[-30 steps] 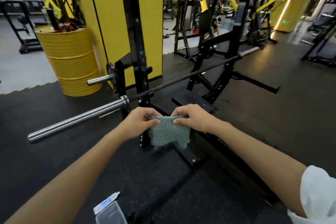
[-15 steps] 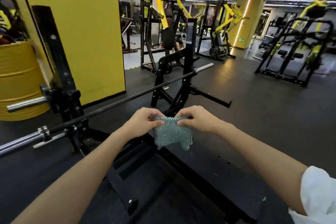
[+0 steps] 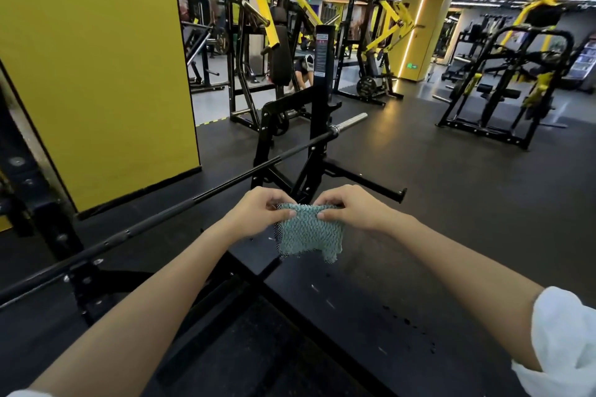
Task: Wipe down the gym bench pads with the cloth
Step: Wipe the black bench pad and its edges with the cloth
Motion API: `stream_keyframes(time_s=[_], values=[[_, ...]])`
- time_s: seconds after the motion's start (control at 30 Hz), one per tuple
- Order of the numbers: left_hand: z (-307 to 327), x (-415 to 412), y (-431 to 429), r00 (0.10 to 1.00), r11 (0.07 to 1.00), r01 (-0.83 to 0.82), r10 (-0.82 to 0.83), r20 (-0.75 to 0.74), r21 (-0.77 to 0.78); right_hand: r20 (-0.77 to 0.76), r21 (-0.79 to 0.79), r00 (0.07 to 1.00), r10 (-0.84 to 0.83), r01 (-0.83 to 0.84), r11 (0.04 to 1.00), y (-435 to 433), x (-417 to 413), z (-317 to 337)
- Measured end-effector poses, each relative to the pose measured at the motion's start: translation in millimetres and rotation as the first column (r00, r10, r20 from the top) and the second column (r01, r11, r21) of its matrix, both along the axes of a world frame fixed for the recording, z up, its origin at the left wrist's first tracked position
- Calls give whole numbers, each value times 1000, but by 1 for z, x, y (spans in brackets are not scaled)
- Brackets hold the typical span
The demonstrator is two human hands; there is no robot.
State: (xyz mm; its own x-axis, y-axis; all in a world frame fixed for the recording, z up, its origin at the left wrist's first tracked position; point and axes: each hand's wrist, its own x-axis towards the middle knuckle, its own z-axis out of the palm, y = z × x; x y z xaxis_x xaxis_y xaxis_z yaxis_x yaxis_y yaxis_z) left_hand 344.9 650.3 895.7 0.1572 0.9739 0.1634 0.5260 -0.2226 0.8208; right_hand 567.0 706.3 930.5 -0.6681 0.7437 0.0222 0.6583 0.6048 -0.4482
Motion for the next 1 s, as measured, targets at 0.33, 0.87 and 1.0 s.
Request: stream_keyframes(time_s=[0.33, 0.87, 1.0], values=[[-10, -71, 114, 998, 998, -59, 59, 36, -9, -11, -42, 1000, 1, -1, 999, 121, -76, -6], [-128, -162, 238, 895, 895, -405, 430, 122, -185, 69, -275, 935, 347, -317, 908, 329, -212, -127], [-159, -176, 267, 845, 855, -475, 509, 162, -209, 80, -294, 903, 422, -383, 875, 376, -243, -157]])
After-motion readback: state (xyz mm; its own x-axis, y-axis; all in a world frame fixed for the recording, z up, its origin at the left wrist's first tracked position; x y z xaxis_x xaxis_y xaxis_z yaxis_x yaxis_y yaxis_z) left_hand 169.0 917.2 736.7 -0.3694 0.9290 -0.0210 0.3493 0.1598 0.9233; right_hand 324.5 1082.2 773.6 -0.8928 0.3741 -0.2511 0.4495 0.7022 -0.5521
